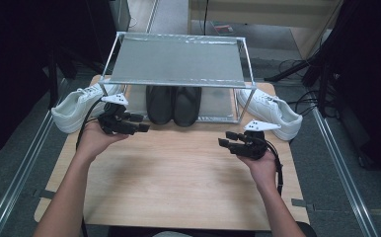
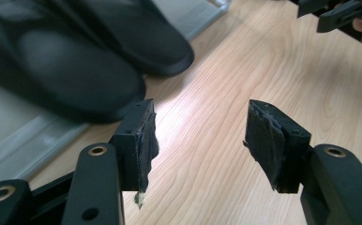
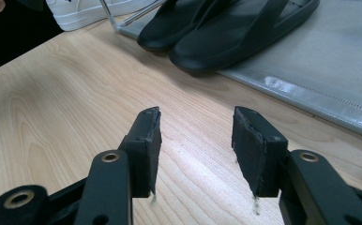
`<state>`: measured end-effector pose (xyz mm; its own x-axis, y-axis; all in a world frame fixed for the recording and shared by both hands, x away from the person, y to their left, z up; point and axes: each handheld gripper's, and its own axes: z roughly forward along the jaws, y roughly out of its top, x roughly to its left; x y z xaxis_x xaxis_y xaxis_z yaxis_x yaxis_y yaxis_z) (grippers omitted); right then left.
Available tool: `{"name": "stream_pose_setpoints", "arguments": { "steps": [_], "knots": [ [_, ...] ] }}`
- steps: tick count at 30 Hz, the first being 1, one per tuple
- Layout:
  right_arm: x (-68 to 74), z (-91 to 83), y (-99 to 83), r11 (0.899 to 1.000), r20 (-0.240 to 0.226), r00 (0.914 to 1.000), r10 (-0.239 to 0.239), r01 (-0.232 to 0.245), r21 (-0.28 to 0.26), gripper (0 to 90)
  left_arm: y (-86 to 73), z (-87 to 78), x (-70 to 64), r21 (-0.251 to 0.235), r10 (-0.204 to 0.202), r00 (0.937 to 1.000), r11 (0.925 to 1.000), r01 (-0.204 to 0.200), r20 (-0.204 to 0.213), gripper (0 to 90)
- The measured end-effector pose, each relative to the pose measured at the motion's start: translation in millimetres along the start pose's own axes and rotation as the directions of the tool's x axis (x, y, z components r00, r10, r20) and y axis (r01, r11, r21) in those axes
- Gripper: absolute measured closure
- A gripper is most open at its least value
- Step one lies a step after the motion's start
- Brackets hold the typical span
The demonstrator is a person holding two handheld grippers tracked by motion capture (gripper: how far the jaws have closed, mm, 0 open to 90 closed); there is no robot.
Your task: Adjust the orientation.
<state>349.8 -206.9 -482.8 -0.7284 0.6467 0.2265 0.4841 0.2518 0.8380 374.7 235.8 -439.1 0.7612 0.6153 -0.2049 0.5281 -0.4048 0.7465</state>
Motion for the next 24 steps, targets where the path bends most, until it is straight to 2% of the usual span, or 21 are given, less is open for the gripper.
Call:
{"name": "stream_pose_setpoints", "arguments": {
  "steps": [5, 10, 13, 16, 24],
  "knots": [
    [0.5, 3.5, -1.4, 1.0, -0.003, 1.0, 0.0, 0.0, 0.021, 54.0, -8.2, -8.2, 9.0, -0.003, -0.022, 0.9996, 0.9998, 0.021, -0.02, 43.7],
    [0.0, 3.4, -1.2, 1.0, -0.001, 1.0, 0.001, -0.001, 0.018, 54.1, -14.8, -17.6, 17.2, -0.008, -0.034, 0.998, 0.9994, 0.034, -0.053, 44.0],
    [-1.1, 2.4, -1.1, 1.0, 0.005, 1.0, 0.006, -0.006, 0.014, 54.1, -20.1, -22.5, 24.1, -0.01, -0.057, 0.9959, 0.9984, 0.056, -0.07, 44.0],
    [-1.4, 2.2, -1.3, 1.0, 0.009, 0.9999, 0.009, -0.01, 0.015, 54.1, -25.5, -27.1, 28.6, 0.006, -0.049, 0.9943, 0.9987, 0.05, -0.094, 44.1],
    [-2.0, 2.9, -2.0, 1.0, 0.014, 0.9997, 0.017, -0.018, 0.02, 54.2, -38.7, -44.5, 43.2, -0.018, -0.09, 0.9864, 0.9959, 0.089, -0.137, 44.2]
  ]
}}
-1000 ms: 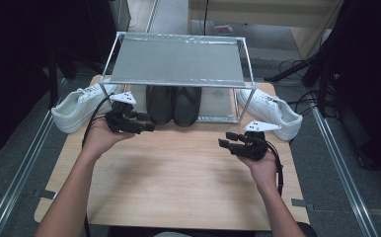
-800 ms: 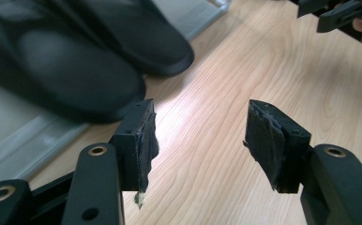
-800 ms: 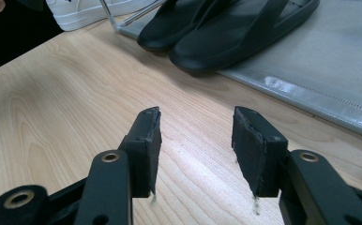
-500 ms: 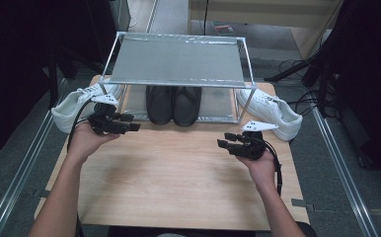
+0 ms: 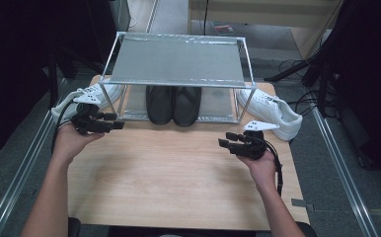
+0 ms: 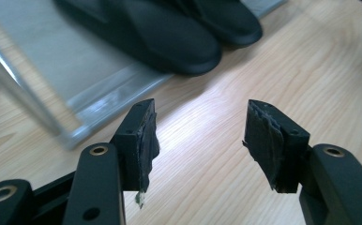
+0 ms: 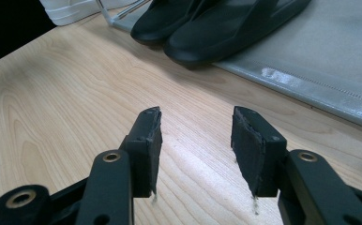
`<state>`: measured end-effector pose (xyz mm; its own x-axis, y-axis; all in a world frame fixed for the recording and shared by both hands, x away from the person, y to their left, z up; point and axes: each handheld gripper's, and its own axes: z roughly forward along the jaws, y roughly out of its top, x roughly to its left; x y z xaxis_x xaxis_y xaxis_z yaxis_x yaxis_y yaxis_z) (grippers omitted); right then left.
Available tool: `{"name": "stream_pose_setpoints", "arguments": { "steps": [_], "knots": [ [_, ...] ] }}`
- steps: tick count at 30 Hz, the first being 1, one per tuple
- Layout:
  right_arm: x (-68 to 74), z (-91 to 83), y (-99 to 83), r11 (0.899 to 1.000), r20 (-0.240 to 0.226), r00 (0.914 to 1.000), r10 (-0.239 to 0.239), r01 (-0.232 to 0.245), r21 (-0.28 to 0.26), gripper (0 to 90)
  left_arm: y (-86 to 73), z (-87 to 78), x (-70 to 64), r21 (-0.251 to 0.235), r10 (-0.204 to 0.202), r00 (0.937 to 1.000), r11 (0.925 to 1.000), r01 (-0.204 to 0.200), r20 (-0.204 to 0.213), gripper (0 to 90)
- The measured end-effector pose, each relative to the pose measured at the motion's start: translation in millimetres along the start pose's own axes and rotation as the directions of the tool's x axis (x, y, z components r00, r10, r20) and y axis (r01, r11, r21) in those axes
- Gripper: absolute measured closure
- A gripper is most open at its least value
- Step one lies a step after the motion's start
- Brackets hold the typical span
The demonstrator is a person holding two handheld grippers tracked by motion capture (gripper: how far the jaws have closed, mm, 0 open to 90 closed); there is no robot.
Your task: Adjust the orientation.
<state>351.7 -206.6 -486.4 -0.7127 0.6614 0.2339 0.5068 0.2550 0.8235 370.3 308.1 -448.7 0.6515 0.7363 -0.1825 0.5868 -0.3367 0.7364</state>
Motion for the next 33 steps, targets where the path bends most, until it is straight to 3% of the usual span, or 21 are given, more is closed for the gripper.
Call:
{"name": "stream_pose_setpoints", "arguments": {
  "steps": [5, 12, 14, 20, 33],
  "knots": [
    [-0.5, 0.4, -0.8, 1.0, 0.001, 1.0, 0.001, -0.001, 0.004, 54.2, -6.8, -6.3, 12.1, -0.022, -0.031, 0.9985, 0.9993, 0.03, -0.045, 44.2],
    [2.4, 0.9, -1.0, 1.0, -0.002, 1.0, 0.008, -0.008, -0.002, 54.2, -10.7, -10.3, 27.8, -0.047, -0.068, 0.9962, 0.9967, 0.066, -0.054, 45.6],
    [3.3, 1.2, -2.3, 1.0, 0.007, 1.0, 0.005, -0.005, 0.003, 54.2, -10.6, -10.7, 32.0, -0.038, -0.059, 0.9952, 0.9977, 0.056, -0.078, 45.5],
    [5.1, -0.4, -7.2, 1.0, 0.021, 0.9998, 0.004, -0.005, 0.021, 54.1, -12.7, -14.3, 46.1, -0.047, -0.078, 0.994, 0.9961, 0.075, -0.076, 46.0],
    [0.2, -3.5, -13.0, 0.999, 0.053, 0.9981, 0.03, -0.031, 0.015, 54.1, -6.5, -32.1, 88.3, -0.062, -0.124, 0.9772, 0.9915, 0.114, -0.172, 47.1]
  ]
}}
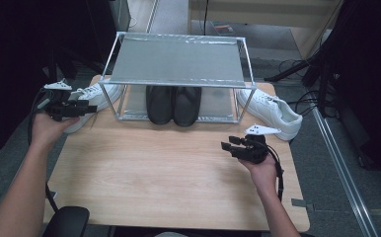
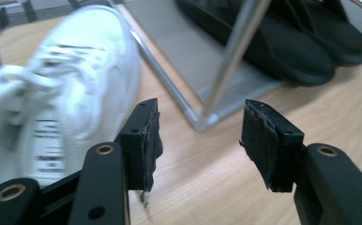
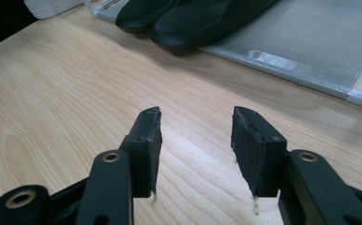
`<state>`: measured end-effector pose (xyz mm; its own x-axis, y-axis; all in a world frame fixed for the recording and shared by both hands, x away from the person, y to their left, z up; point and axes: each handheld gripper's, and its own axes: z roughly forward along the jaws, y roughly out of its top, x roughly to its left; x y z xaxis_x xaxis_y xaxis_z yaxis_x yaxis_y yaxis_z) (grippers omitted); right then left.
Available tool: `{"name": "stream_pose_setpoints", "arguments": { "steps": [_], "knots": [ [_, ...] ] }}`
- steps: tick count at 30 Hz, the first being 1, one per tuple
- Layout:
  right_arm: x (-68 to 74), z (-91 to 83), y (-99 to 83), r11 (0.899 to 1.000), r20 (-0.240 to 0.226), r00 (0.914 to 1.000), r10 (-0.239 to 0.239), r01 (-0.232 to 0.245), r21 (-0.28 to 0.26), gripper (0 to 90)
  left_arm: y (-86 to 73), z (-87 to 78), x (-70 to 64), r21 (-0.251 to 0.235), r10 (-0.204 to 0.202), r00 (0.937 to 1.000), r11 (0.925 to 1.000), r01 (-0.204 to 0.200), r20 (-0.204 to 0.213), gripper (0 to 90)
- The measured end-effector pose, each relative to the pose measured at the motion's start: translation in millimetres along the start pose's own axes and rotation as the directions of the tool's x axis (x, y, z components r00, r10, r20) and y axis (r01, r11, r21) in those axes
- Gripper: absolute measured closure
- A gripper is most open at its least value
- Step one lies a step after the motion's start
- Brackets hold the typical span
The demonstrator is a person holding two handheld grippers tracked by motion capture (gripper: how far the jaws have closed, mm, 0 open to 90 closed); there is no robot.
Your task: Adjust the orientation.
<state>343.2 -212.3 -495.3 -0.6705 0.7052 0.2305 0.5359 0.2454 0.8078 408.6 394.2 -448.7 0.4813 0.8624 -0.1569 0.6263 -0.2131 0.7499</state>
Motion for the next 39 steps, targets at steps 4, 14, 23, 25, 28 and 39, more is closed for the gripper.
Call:
{"name": "stream_pose_setpoints", "arguments": {
  "steps": [4, 14, 23, 25, 28, 39],
  "knots": [
    [-0.5, -1.0, -1.2, 1.0, 0.006, 1.0, 0.0, 0.0, 0.005, 54.1, -1.2, -2.1, 10.6, -0.044, -0.018, 0.9994, 0.9989, 0.017, -0.029, 48.8],
    [-0.9, 0.9, -2.2, 1.0, 0.007, 1.0, 0.005, -0.006, 0.014, 54.1, 11.4, -1.1, 28.7, 0.001, -0.027, 0.9977, 0.9996, 0.027, -0.063, 52.2],
    [-0.8, 4.3, -2.8, 1.0, 0.008, 1.0, -0.005, 0.005, 0.024, 54.1, 6.2, 8.4, 42.8, -0.004, -0.086, 0.9927, 0.9963, 0.086, -0.084, 55.6],
    [-1.0, 4.5, -3.0, 1.0, 0.008, 1.0, -0.002, 0.001, 0.027, 54.1, 2.2, 16.3, 47.0, 0.039, -0.103, 0.9919, 0.9936, 0.106, -0.075, 56.8],
    [-1.1, 5.1, -3.2, 1.0, 0.007, 1.0, -0.003, 0.003, 0.029, 54.1, 0.2, 26.0, 47.5, 0.071, -0.091, 0.9938, 0.993, 0.095, -0.065, 58.2],
    [-4.0, 8.5, -4.0, 0.999, 0.006, 0.9999, 0.012, -0.012, 0.03, 54.2, 0.3, 35.9, 47.5, 0.086, -0.093, 0.9931, 0.9913, 0.099, -0.071, 75.7]
  ]
}}
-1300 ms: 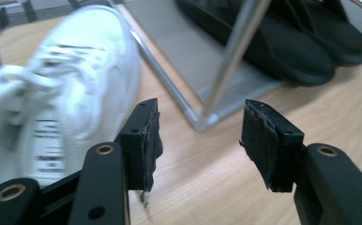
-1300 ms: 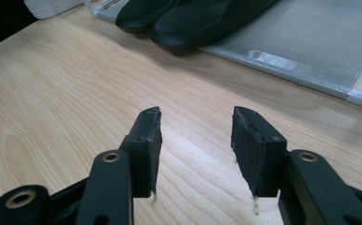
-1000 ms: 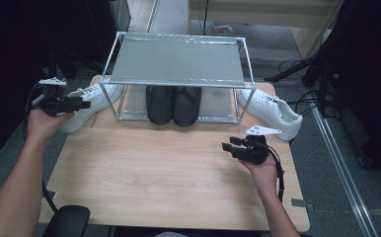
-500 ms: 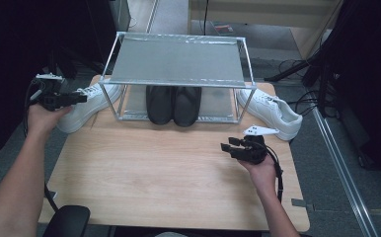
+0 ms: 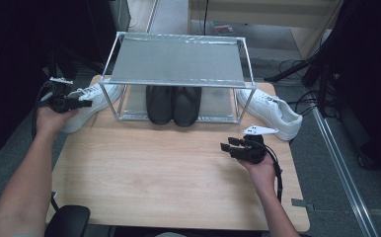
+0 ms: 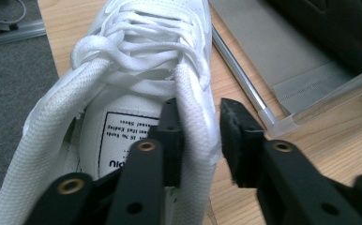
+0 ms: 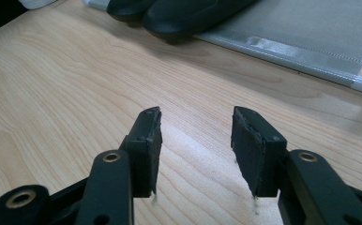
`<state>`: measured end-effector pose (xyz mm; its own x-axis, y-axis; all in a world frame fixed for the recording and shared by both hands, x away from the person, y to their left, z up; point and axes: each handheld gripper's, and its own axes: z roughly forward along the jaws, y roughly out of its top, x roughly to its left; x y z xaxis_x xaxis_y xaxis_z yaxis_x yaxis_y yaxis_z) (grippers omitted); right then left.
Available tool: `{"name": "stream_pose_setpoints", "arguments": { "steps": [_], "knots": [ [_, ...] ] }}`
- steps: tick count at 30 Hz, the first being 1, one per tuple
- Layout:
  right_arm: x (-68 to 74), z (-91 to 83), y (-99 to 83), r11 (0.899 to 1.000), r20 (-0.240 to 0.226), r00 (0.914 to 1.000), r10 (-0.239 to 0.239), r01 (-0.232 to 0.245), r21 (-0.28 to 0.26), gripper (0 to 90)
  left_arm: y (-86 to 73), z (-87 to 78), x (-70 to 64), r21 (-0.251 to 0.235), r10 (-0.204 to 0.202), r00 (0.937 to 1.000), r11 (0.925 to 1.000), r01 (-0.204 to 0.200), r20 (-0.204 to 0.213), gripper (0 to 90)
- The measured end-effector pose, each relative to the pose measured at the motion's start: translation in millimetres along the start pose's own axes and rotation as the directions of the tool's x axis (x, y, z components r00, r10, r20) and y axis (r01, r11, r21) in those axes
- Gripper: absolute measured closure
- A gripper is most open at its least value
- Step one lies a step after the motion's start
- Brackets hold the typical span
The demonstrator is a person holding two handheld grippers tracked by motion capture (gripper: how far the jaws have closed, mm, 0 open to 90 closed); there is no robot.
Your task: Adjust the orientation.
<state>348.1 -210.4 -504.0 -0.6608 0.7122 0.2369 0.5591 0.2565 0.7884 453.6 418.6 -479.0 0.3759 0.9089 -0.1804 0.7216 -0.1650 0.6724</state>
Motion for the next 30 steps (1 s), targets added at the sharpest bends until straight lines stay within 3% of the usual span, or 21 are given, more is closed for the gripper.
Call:
{"name": "stream_pose_setpoints", "arguments": {
  "steps": [7, 11, 16, 20, 30],
  "knots": [
    [-1.0, 1.3, -0.1, 1.0, -0.009, 0.9999, 0.014, -0.014, 0.0, 51.4, 3.7, -3.1, -2.5, 0.01, -0.026, 0.9996, 0.9996, 0.026, -0.012, 80.3],
    [-2.6, 1.7, 0.6, 1.0, -0.009, 0.9998, 0.017, -0.017, 0.001, 50.9, 9.1, -14.4, -4.9, -0.039, -0.052, 0.9984, 0.9979, 0.051, -0.022, 81.1],
    [-3.4, 2.1, 1.8, 1.0, -0.013, 0.9997, 0.02, -0.02, -0.002, 50.3, 12.1, -32.0, -6.7, -0.023, -0.091, 0.9956, 0.9956, 0.091, -0.022, 81.2],
    [-2.4, 3.6, 3.5, 1.0, -0.024, 0.9996, 0.013, -0.013, 0.001, 50.2, 7.9, -45.4, -10.9, -0.004, -0.089, 0.9958, 0.996, 0.089, -0.022, 81.1],
    [-1.1, 11.2, 10.8, 1.0, -0.044, 0.999, 0.001, -0.001, 0.003, 50.1, -14.0, -73.8, -26.2, -0.039, -0.078, 0.9967, 0.9963, 0.077, -0.024, 81.0]
  ]
}}
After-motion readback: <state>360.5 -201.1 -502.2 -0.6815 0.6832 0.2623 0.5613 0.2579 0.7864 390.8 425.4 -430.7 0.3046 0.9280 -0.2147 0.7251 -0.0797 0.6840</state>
